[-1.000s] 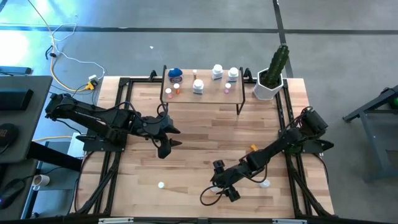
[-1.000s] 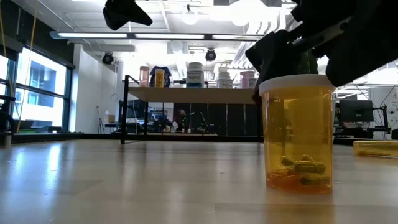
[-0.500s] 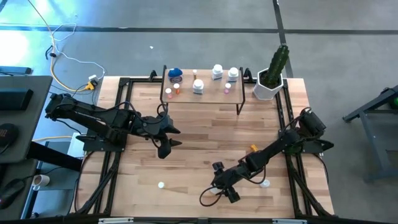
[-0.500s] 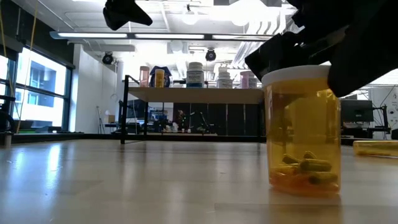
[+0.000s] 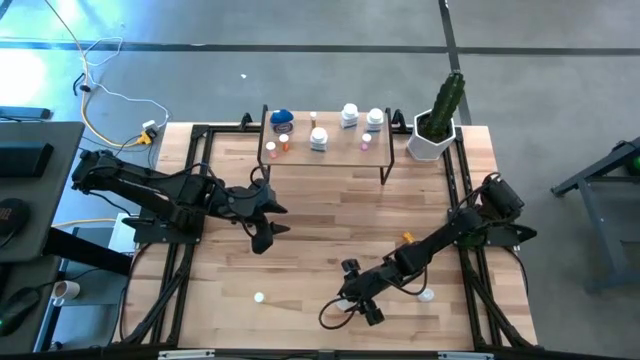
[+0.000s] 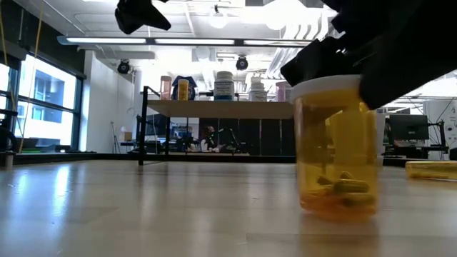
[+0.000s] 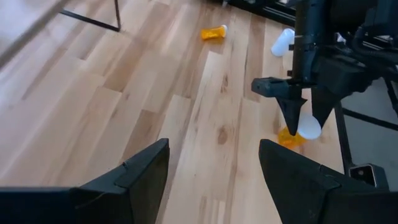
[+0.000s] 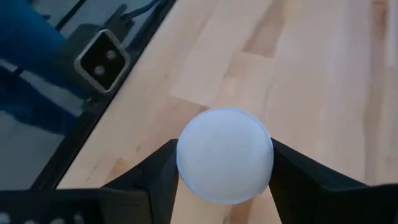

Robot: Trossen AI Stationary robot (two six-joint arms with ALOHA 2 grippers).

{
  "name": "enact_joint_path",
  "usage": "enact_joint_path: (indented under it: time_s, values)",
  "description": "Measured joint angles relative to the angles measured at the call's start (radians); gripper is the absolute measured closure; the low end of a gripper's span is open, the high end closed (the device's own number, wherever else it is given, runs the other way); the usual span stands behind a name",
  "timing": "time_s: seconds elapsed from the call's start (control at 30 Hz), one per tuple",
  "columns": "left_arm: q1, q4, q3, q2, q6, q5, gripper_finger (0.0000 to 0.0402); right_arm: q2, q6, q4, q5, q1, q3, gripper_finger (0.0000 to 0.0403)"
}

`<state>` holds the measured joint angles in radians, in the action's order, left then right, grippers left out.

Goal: Pick and place medicine bottles onto shelf by color
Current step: Put the orange pill bottle on the shelf

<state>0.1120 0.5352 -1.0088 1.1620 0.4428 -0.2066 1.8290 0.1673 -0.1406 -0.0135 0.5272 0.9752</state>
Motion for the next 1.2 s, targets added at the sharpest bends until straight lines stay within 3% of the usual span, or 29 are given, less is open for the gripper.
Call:
enact_joint_path:
  time_s: [0.5,0.73,0.9,1.2]
  values:
    - [-0.001,0.078,0.0,-0.139,-0.152,-0.182,0.0163,-0.067,0.213,-0.082,0.283,-0.116,0.007,0.0211]
    - [-0.001,0.085,0.0,-0.185,-0.211,-0.271,0.0163,-0.116,0.216,-0.048,0.432,-0.207,0.06,0.021]
    - [-0.001,0.083,0.0,-0.193,-0.275,-0.277,0.0163,-0.141,0.217,0.03,0.486,-0.289,0.109,0.021]
    - [-0.001,0.098,0.0,-0.195,-0.308,-0.286,0.0163,-0.181,0.215,0.21,0.487,-0.423,0.219,0.021]
